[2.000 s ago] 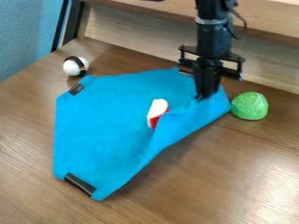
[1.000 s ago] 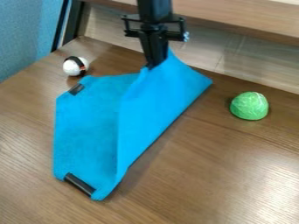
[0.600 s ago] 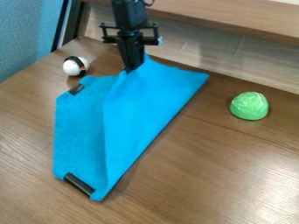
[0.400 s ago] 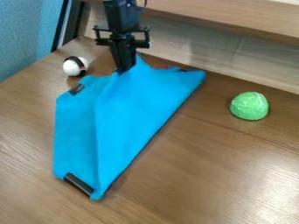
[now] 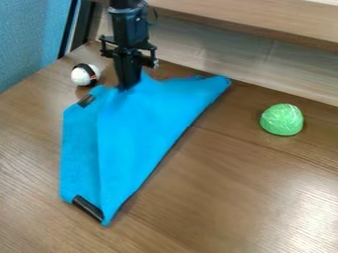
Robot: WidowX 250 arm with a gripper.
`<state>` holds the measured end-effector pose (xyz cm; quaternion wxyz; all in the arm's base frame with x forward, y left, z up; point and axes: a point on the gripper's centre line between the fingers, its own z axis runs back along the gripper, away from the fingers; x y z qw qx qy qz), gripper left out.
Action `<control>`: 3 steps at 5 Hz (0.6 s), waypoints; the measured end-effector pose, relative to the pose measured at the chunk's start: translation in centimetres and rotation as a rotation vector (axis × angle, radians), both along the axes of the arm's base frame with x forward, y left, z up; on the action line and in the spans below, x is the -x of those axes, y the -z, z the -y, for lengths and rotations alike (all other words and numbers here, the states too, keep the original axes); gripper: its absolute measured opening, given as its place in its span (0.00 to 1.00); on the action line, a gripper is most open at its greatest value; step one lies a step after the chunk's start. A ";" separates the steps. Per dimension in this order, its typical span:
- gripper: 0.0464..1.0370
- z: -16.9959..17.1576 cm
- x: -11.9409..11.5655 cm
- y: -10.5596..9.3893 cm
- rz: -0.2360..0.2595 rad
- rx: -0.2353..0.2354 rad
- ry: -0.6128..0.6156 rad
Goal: Fold the cloth from left to right
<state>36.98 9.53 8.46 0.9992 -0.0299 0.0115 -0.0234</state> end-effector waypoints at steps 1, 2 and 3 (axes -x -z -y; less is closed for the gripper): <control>0.01 -0.9 -0.4 0.8 -0.011 -0.041 0.082; 0.01 -1.9 -0.5 1.1 -0.019 -0.049 0.076; 0.01 -2.1 -0.2 2.5 -0.057 -0.029 0.075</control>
